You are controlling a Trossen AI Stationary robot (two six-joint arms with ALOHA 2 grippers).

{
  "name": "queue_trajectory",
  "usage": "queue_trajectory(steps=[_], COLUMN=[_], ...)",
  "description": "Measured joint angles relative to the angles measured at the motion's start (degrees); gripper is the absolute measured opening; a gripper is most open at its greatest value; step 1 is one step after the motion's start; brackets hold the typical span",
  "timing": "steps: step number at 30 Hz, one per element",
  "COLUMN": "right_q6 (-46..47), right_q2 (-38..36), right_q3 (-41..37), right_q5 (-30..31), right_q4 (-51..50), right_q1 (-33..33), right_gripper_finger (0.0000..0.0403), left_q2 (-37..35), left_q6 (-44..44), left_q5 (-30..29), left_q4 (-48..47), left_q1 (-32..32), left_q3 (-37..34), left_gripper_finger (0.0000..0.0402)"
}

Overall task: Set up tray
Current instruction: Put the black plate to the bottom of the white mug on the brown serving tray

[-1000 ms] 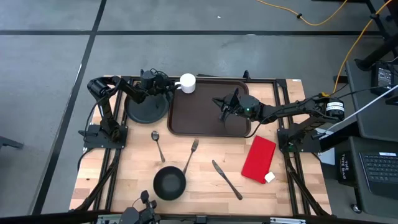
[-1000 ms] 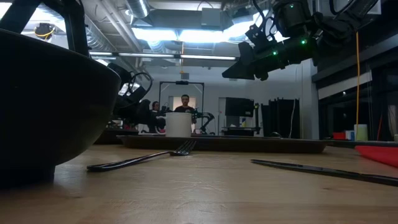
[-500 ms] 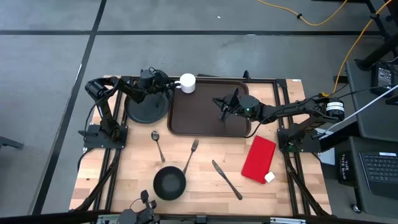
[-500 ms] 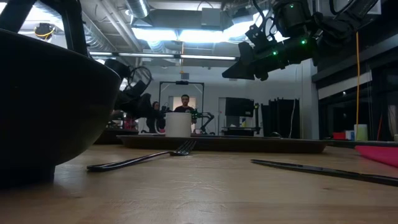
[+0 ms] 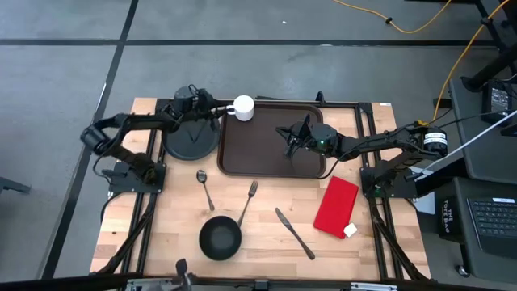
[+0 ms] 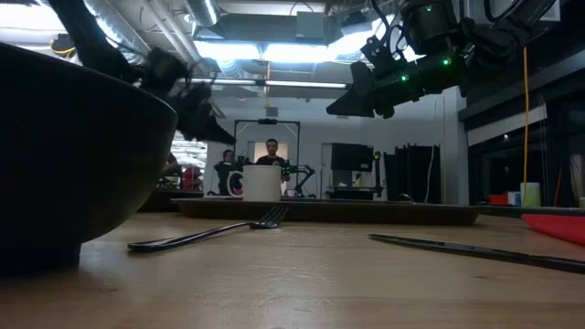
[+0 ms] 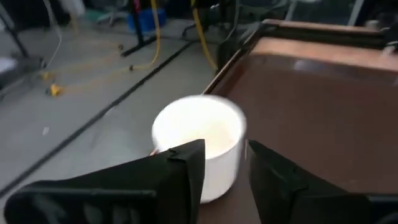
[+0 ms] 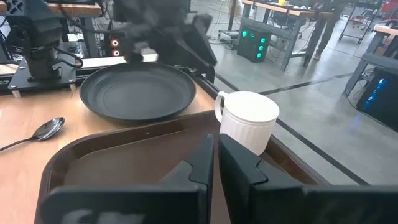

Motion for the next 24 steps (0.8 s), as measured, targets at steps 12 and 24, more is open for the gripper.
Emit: queue_trajectory(steps=[12, 24], right_q6=[0.15, 1.38], right_q2=[0.0, 0.0], right_q3=[0.0, 0.0], right_q5=[-1.03, -3.02], right_q4=[0.05, 0.14], right_q1=[0.0, 0.02], right_gripper_finger=[0.003, 0.003], left_q2=[-19.47, -29.12], left_q6=[6.56, -0.28], left_q5=[-16.6, -34.63], left_q4=[-25.66, -47.35], left_q1=[-12.3, -29.74], left_q3=[0.0, 0.0], left_gripper_finger=[0.0079, 0.0055])
